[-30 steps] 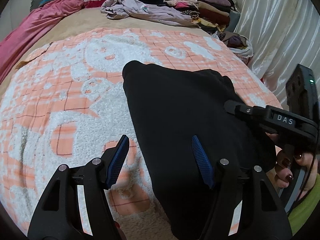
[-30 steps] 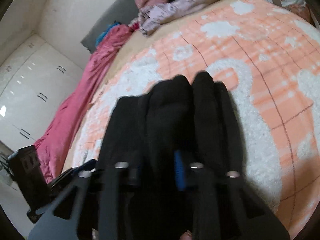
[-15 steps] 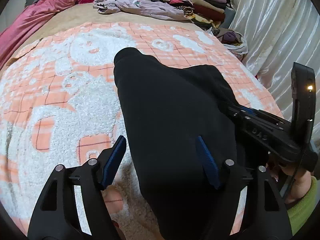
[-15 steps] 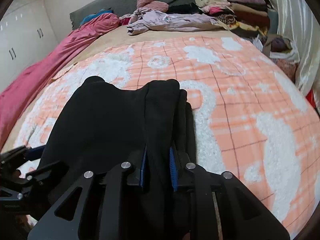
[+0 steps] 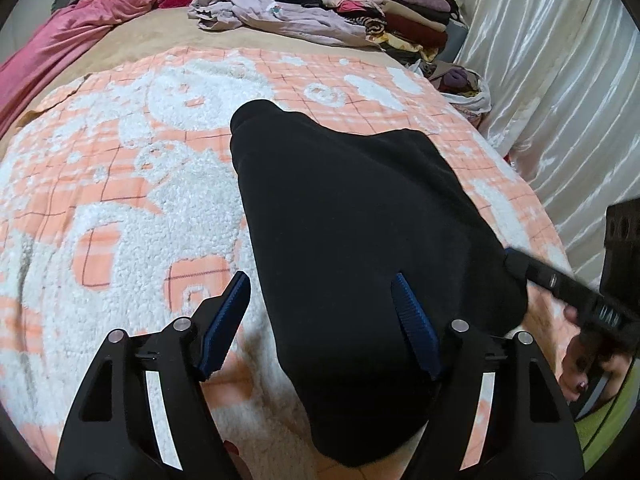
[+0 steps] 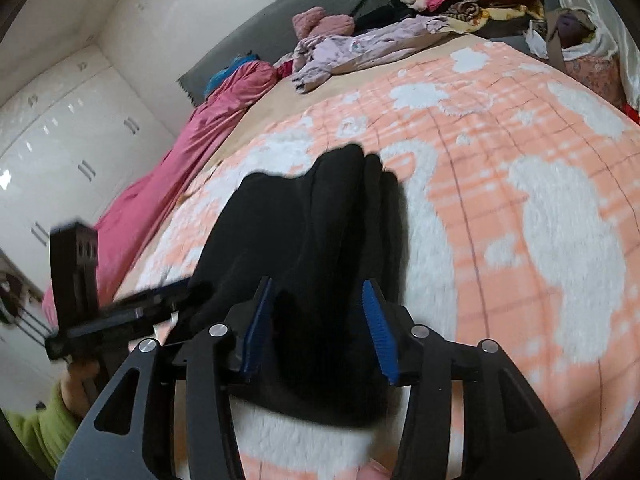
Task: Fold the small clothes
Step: 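Pinch the folded stack edge with the right tool and press it into shape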
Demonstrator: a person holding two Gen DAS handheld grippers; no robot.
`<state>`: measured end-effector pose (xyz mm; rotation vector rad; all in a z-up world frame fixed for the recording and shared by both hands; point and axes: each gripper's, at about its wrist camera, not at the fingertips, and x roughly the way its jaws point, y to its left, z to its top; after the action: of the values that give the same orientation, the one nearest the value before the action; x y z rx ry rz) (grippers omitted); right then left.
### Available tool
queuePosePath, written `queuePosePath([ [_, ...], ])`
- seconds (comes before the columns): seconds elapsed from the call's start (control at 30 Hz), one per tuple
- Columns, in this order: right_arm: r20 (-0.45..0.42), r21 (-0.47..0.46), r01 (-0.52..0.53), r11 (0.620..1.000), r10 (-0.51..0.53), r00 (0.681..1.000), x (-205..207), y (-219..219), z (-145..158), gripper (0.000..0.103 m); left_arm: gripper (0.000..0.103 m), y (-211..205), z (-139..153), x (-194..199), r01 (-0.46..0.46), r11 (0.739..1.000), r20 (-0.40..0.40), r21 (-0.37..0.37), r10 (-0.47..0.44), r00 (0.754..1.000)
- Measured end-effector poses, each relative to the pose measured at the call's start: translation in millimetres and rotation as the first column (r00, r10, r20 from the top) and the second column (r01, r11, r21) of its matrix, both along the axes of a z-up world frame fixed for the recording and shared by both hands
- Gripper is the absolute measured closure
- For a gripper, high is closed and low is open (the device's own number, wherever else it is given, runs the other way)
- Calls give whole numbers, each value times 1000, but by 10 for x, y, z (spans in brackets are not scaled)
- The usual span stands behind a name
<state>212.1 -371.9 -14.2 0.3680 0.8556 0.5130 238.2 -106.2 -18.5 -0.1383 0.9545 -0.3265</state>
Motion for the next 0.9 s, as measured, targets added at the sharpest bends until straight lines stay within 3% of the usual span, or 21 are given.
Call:
queuePosePath([
  [0.33, 0, -54, -48, 997, 48, 999, -134, 225, -61, 57, 37, -26, -13, -103, 6, 1000, -3, 26, -6, 1000],
  [0.53, -16, -53, -36, 998, 35, 999, -122, 214, -135, 69, 37, -26, -16, -105, 4, 1000, -8, 27, -4, 1000],
  [0.7, -20, -56, -50, 997, 49, 999, -129, 225, -151, 86, 37, -35, -23, -103, 1, 1000, -14, 25, -1, 1000],
  [0.9, -4, -92, -31, 995, 31, 1000, -226, 130, -70, 90, 37, -94, 14, -156, 33, 999, -8, 37, -33, 999],
])
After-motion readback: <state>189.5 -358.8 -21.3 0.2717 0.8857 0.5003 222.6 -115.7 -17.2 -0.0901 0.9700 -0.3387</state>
